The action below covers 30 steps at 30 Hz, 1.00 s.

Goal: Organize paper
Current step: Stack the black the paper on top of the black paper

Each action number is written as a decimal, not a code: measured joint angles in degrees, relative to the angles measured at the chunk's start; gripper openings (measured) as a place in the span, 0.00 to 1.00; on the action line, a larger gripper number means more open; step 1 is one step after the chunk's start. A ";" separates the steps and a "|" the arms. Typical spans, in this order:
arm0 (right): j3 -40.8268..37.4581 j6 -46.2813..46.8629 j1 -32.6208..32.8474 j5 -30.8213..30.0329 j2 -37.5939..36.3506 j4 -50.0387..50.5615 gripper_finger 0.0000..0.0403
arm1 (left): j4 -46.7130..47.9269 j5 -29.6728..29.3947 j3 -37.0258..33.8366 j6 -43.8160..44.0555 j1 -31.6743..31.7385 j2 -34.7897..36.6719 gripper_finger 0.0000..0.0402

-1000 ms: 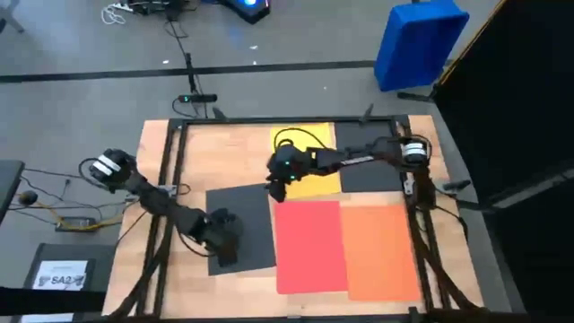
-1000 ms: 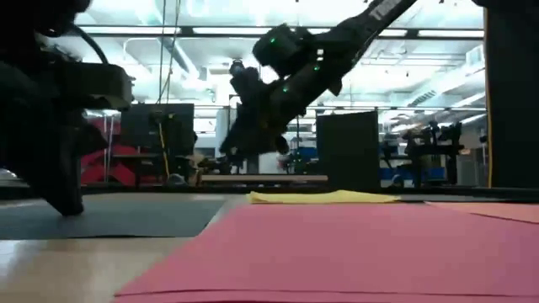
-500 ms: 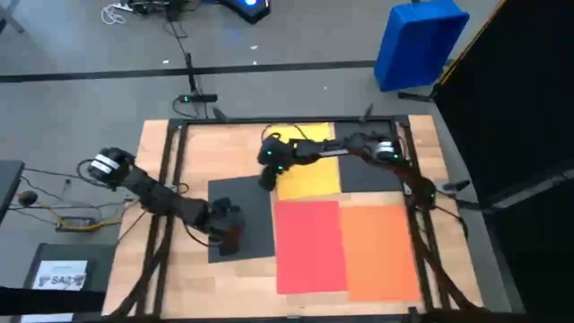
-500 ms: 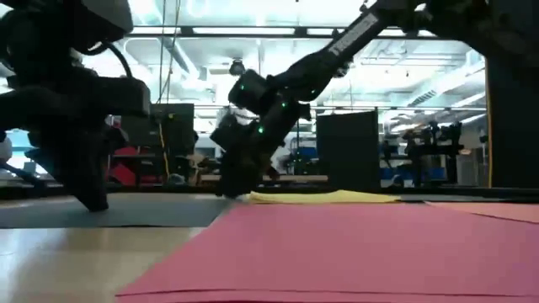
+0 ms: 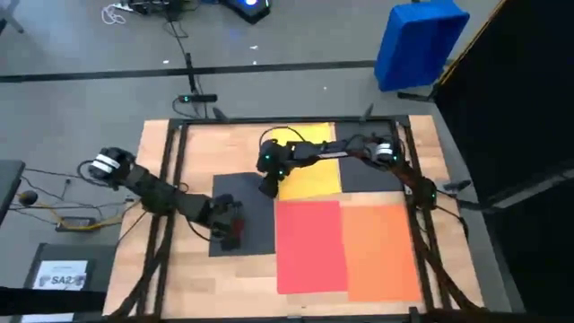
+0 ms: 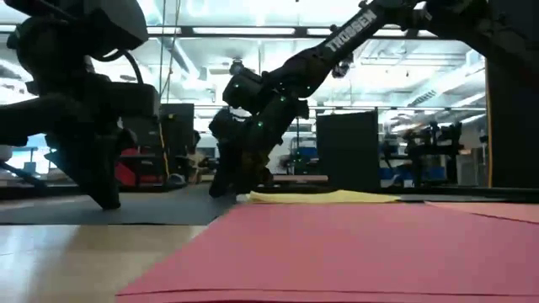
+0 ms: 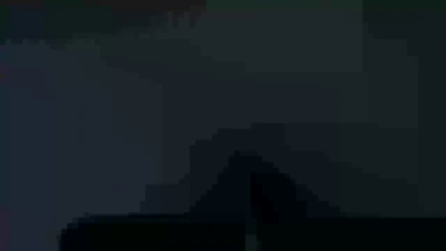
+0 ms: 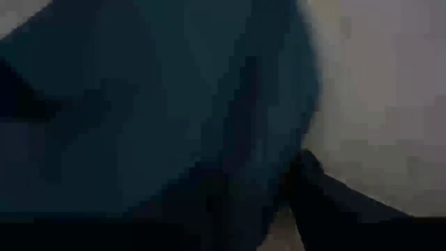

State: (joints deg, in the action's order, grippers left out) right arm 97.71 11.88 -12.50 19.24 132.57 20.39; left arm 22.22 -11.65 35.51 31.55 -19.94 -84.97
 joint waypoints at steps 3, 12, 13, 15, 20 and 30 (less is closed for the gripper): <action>-0.07 0.32 0.38 2.42 0.07 -0.74 0.39 | 0.00 -0.03 0.00 -0.05 0.00 0.00 0.00; -0.11 5.58 0.39 15.02 0.07 -1.04 0.39 | 0.02 -0.04 0.00 0.02 -0.02 -0.04 0.00; -0.11 5.97 0.53 16.40 0.08 -1.06 0.39 | 0.02 -0.06 0.00 0.05 -0.02 -0.04 0.00; -0.11 6.54 1.03 18.65 0.08 -1.07 0.39 | 0.04 -0.10 0.00 0.08 -0.02 -0.04 0.00; -0.11 7.54 2.27 19.81 -0.24 -1.29 0.39 | 0.05 -0.18 0.00 0.03 -0.02 -0.04 0.00; -0.11 14.00 2.26 12.10 -0.94 -6.46 0.32 | 0.05 -0.17 -0.02 -0.02 -0.02 -0.07 0.00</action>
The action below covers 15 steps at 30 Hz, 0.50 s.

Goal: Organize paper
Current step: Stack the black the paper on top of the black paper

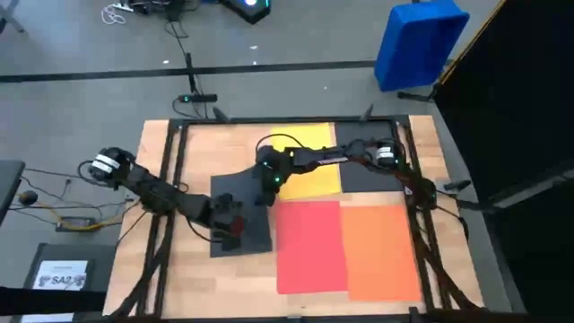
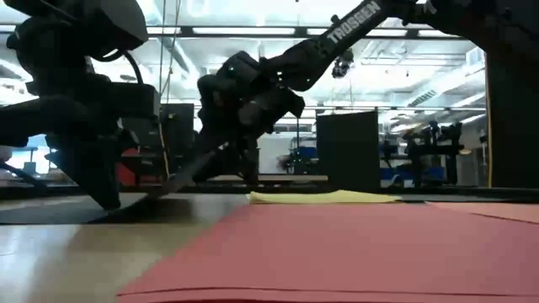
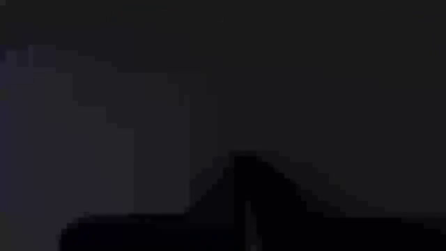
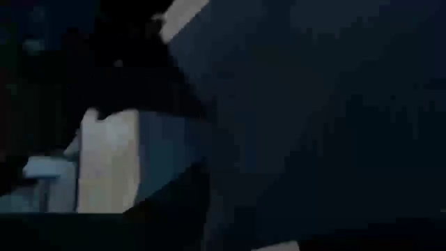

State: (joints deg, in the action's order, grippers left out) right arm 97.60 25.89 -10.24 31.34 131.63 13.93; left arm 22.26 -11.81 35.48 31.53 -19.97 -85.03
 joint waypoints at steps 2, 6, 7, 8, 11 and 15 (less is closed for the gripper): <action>0.00 1.11 0.01 -1.95 0.00 0.48 0.28 | -0.01 -0.01 0.00 0.00 0.00 0.00 0.00; 0.00 3.98 0.07 -3.74 0.00 0.51 0.19 | -0.02 -0.27 0.00 0.00 0.00 0.00 0.00; 0.00 4.26 0.07 -3.71 0.00 0.30 0.16 | -0.04 -0.42 0.00 0.00 -0.02 0.00 0.00; 0.00 4.29 0.09 -3.70 0.00 0.29 0.13 | -0.07 -0.50 -0.02 0.00 -0.02 0.00 0.00; 0.00 3.85 0.13 -3.44 0.00 -0.04 0.02 | -0.03 -1.23 -0.04 0.00 -0.02 -0.04 0.00; 0.00 2.64 0.13 -3.07 0.00 -0.13 0.00 | 0.21 -1.52 -0.15 0.09 0.00 1.54 0.00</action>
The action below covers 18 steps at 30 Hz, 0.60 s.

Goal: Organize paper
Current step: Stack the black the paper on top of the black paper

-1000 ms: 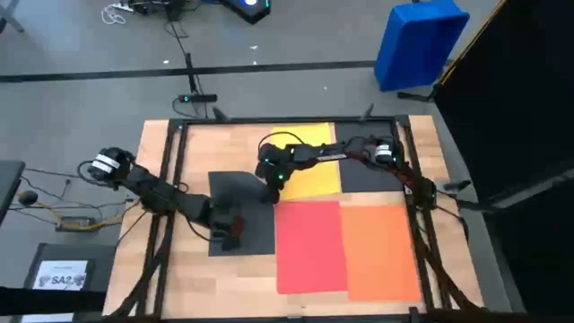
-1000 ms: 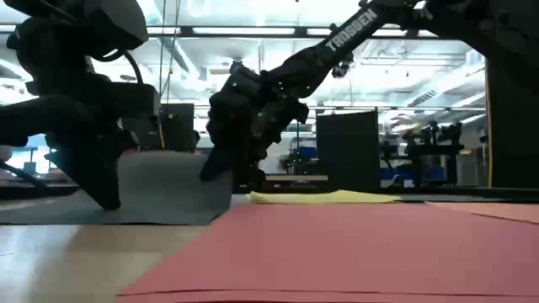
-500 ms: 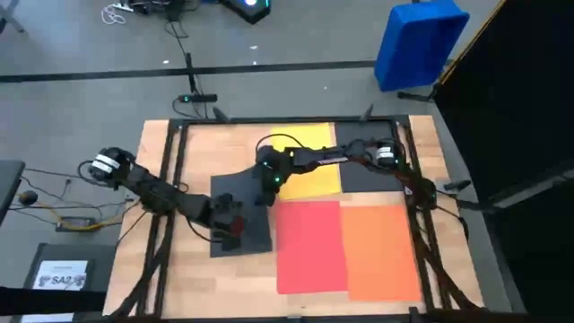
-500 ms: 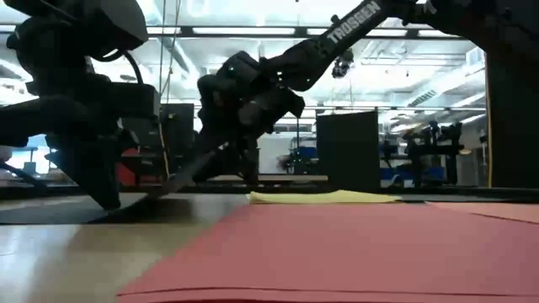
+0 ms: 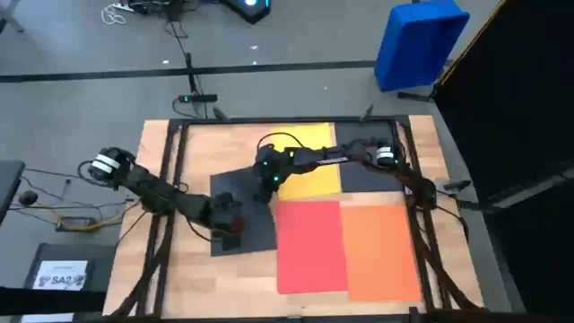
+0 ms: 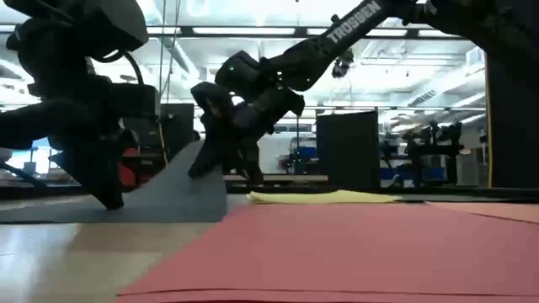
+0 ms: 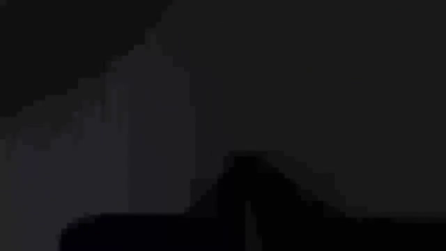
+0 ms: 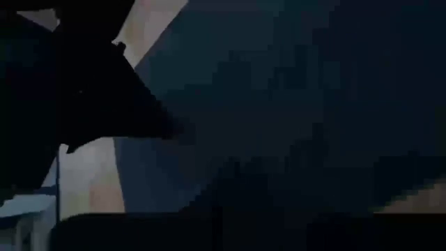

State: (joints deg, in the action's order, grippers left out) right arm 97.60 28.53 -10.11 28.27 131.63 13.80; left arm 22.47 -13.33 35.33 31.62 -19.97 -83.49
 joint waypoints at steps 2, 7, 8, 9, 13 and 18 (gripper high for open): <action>0.00 -0.17 0.00 0.15 -0.02 -0.12 0.00 | 1.70 -0.40 -0.36 0.02 0.02 2.46 0.01; 0.00 1.07 0.00 2.71 0.00 -3.10 0.00 | 6.57 -6.15 -0.14 1.60 0.02 13.89 0.06; 0.00 1.68 0.00 3.84 0.00 -4.32 0.00 | 7.79 -7.26 -0.27 2.05 0.02 16.41 0.07; 0.00 2.54 0.00 4.91 0.00 -5.89 0.00 | 8.39 -8.47 -0.31 2.56 0.02 19.07 0.09; 0.00 5.26 -0.06 8.97 0.00 -10.52 0.00 | 10.31 -13.12 -0.19 4.88 0.02 30.02 0.14; 0.00 7.65 -0.15 13.00 -0.02 -14.16 0.00 | 9.75 -15.65 -0.89 6.13 -0.04 42.84 0.22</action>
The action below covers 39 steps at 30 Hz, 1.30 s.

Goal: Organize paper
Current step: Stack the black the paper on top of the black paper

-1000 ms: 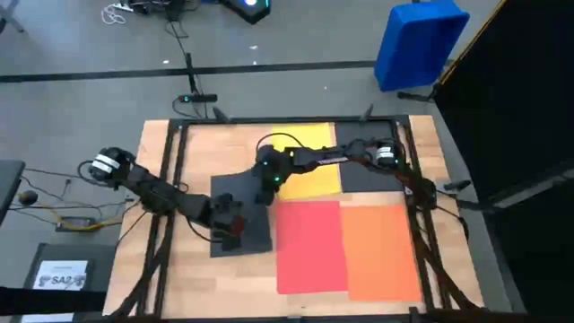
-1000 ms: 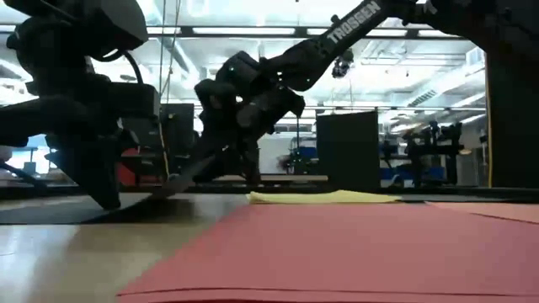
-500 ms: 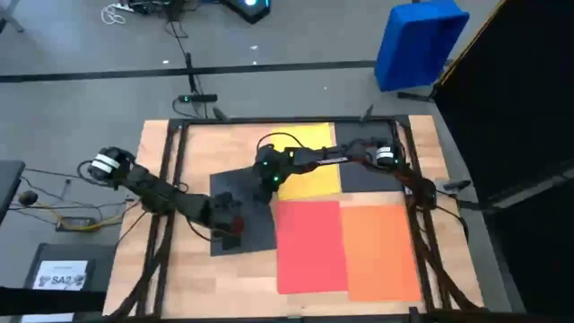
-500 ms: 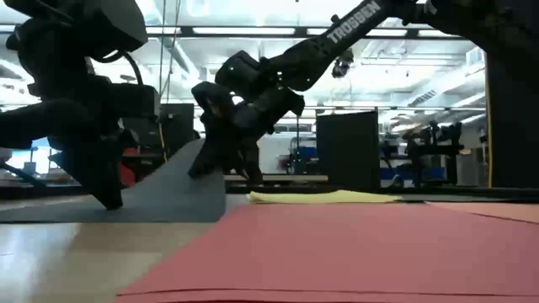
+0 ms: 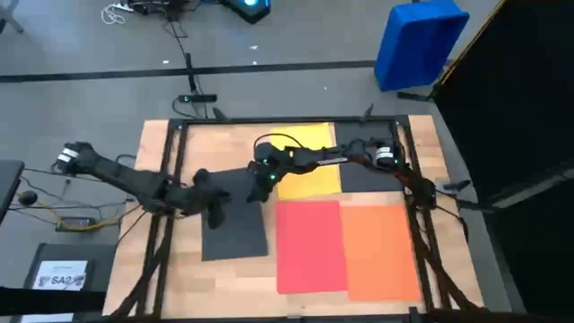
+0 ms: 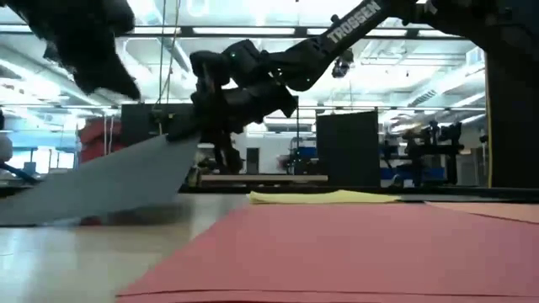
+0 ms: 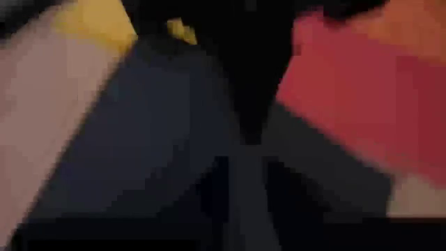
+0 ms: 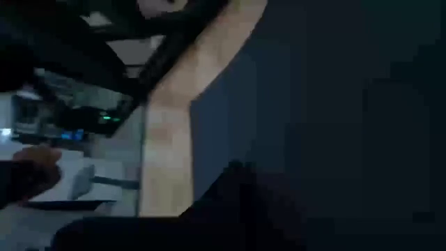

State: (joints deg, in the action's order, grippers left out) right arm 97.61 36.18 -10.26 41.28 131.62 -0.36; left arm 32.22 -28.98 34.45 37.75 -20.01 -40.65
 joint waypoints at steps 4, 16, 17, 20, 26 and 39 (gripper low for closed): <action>0.01 1.72 -0.02 2.50 0.02 -2.59 0.00 | -1.82 -0.36 -3.32 0.56 0.00 10.00 0.28; 0.04 10.17 -0.99 6.18 0.00 -15.82 0.00 | -8.48 -0.36 -16.17 9.31 0.00 32.55 0.38; 0.04 10.58 -1.01 6.14 0.00 -16.83 0.00 | -8.16 -0.36 -16.34 9.39 0.00 33.01 0.38; 0.04 12.53 -0.87 6.56 0.00 -19.54 0.00 | -8.92 -0.37 -16.23 9.45 0.00 33.73 0.38; -1.77 16.52 -1.34 6.51 -0.04 -27.17 0.00 | -8.88 -0.40 -16.21 9.71 0.02 33.69 0.38; -26.30 17.87 -7.24 -1.17 -18.82 -37.77 0.00 | -15.46 -3.16 -16.14 7.27 0.04 33.59 0.38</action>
State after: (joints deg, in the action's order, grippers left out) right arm 71.30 54.05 -17.51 40.11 112.79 -38.13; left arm 16.75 -32.14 18.31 45.01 -19.97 -7.06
